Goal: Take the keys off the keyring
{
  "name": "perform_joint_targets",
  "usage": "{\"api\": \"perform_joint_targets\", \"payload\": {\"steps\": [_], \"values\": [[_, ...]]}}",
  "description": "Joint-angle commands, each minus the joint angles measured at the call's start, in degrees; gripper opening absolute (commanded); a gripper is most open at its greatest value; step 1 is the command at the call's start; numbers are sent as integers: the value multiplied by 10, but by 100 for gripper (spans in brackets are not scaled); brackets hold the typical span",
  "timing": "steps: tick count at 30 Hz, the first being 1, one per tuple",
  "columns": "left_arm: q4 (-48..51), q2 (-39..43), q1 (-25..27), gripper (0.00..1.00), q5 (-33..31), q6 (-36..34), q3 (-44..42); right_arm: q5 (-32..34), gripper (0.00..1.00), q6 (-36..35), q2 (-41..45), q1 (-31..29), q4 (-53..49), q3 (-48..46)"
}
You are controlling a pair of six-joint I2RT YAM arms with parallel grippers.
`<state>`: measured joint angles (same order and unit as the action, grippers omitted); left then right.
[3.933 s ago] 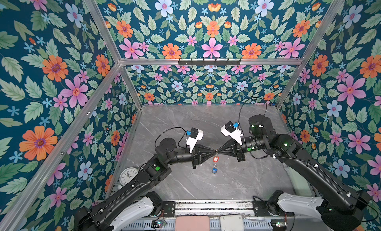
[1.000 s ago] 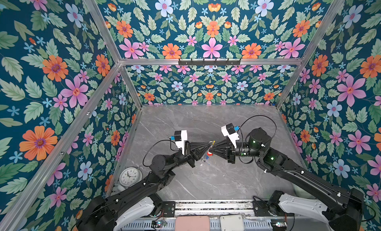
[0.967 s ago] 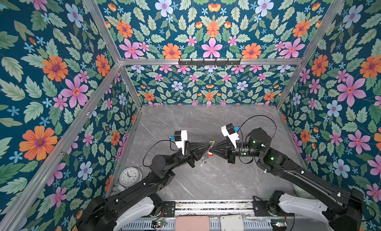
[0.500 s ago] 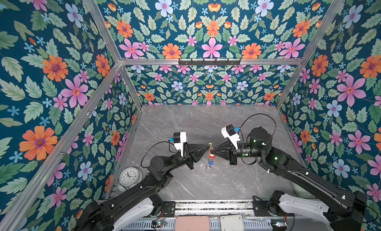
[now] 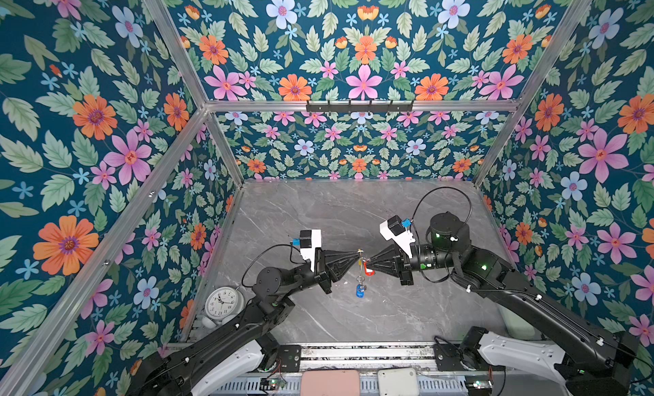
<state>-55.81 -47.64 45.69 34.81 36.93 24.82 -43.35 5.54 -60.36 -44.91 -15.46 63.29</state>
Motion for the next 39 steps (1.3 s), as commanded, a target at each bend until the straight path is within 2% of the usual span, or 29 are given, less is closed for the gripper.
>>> {"api": "perform_joint_targets", "payload": {"steps": [1,15,29,39], "values": [[-11,3,-1,0,23,-8,5,-7,0,-27,-1,7,-32,16],[-14,3,-1,0,61,8,7,-30,0,-65,-31,40,-88,69],[-177,-34,-1,0,63,95,-19,-60,0,-53,-40,40,-62,52],[-202,-42,-1,0,61,107,-19,-63,0,-47,-41,39,-50,43]]}}
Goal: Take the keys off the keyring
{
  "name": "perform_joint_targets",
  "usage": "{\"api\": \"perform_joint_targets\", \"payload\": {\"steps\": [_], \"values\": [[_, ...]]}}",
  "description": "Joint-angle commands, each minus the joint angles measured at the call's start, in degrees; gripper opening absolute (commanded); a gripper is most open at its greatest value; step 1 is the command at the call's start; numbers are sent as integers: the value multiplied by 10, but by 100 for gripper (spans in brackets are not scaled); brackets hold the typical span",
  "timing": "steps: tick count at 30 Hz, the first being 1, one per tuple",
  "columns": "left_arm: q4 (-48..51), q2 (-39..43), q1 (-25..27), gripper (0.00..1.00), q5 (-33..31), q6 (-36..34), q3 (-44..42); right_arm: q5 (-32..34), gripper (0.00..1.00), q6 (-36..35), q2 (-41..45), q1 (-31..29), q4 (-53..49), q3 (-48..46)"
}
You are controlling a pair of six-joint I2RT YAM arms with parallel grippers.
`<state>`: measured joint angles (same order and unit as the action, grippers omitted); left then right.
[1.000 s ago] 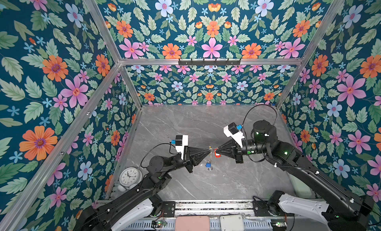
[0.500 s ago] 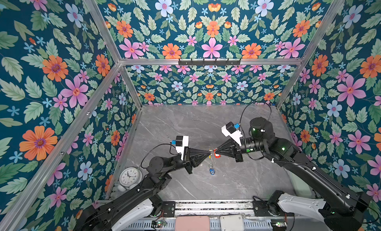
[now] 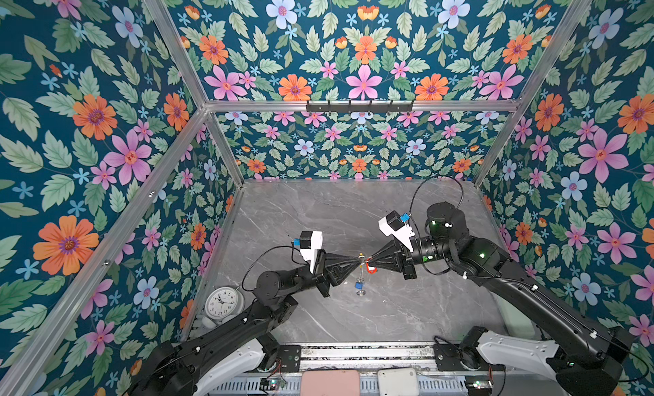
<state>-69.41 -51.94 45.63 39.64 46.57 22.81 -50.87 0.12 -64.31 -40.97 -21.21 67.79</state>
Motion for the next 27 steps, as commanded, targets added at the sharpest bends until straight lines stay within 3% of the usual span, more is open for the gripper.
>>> {"api": "perform_joint_targets", "payload": {"steps": [1,27], "values": [[-67,1,0,0,12,12,2,12,0,7,-2,1,8,-3],[-153,1,0,0,-50,64,-12,5,0,42,-11,-7,69,-34]]}}
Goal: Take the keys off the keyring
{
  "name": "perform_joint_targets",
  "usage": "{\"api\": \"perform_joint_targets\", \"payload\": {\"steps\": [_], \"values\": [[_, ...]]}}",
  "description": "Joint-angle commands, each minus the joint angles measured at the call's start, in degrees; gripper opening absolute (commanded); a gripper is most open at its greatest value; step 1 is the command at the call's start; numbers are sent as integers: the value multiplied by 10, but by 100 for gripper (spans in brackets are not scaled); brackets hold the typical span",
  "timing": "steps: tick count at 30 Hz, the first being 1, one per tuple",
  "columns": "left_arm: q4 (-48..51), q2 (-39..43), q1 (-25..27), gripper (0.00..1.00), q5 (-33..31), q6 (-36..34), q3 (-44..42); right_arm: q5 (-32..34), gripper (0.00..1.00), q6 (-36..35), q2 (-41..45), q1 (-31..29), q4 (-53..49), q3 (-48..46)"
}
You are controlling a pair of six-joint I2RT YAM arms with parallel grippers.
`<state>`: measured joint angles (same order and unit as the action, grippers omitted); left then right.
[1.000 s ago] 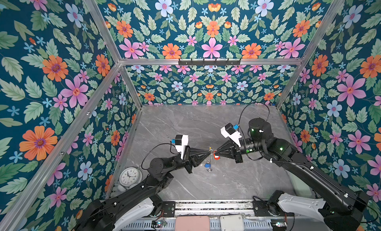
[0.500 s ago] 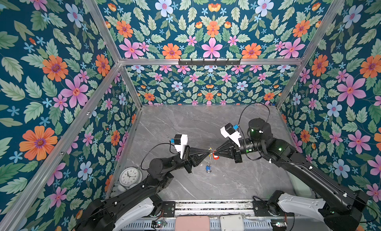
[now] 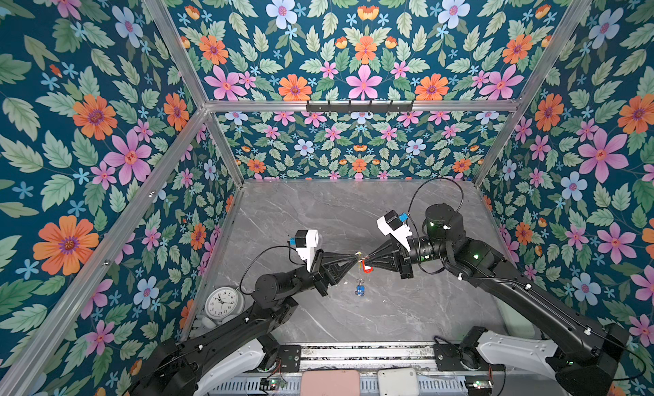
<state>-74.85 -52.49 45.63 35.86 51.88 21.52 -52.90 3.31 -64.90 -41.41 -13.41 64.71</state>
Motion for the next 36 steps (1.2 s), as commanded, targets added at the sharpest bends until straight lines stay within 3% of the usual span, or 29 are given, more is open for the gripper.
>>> {"api": "perform_joint_targets", "payload": {"steps": [1,17,26,36], "values": [[-100,8,0,0,-15,13,1,25,0,10,-6,-3,-9,-4],[-130,2,0,0,-37,32,1,31,0,24,-20,-23,29,-14],[-149,-6,0,0,11,52,7,56,0,-45,-1,-23,-61,40],[-176,-13,0,0,53,77,14,37,0,-68,-5,-10,-78,72]]}}
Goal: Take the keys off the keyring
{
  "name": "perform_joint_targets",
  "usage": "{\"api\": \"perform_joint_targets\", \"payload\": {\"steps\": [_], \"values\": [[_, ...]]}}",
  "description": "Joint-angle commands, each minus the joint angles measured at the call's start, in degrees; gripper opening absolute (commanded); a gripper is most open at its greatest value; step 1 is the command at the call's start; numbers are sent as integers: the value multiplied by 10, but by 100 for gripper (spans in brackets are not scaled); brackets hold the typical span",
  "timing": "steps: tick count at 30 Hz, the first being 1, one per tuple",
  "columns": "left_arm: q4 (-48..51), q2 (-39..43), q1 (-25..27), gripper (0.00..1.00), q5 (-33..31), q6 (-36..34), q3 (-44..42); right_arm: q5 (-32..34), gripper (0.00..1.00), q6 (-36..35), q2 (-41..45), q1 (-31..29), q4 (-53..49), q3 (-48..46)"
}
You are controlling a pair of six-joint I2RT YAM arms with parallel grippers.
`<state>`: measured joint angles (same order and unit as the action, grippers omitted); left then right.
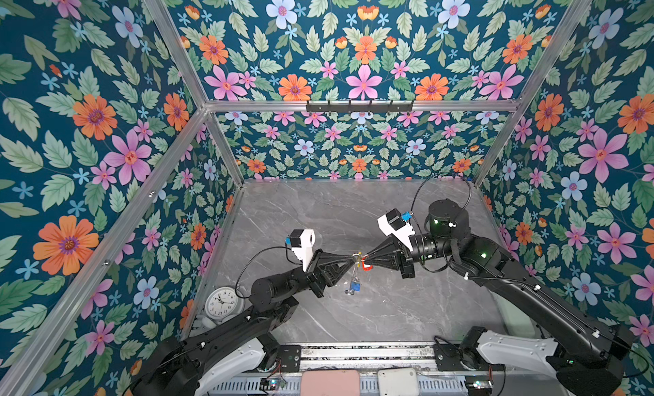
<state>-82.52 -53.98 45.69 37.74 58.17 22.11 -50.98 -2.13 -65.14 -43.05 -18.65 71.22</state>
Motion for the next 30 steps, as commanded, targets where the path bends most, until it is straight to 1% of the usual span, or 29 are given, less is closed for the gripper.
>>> {"api": "perform_joint_targets", "payload": {"steps": [1,7,15,21,30], "values": [[-100,1,0,0,38,16,10,16,0,-16,-4,8,-27,8],[-101,6,2,0,43,19,13,-10,0,-17,-20,13,-7,11],[-103,10,11,0,25,13,27,-47,0,13,-51,12,58,-1],[-104,17,11,0,2,4,28,-42,0,26,-53,-3,84,-16],[-104,20,11,0,-13,-4,27,-38,0,41,-56,-18,116,-35]]}}
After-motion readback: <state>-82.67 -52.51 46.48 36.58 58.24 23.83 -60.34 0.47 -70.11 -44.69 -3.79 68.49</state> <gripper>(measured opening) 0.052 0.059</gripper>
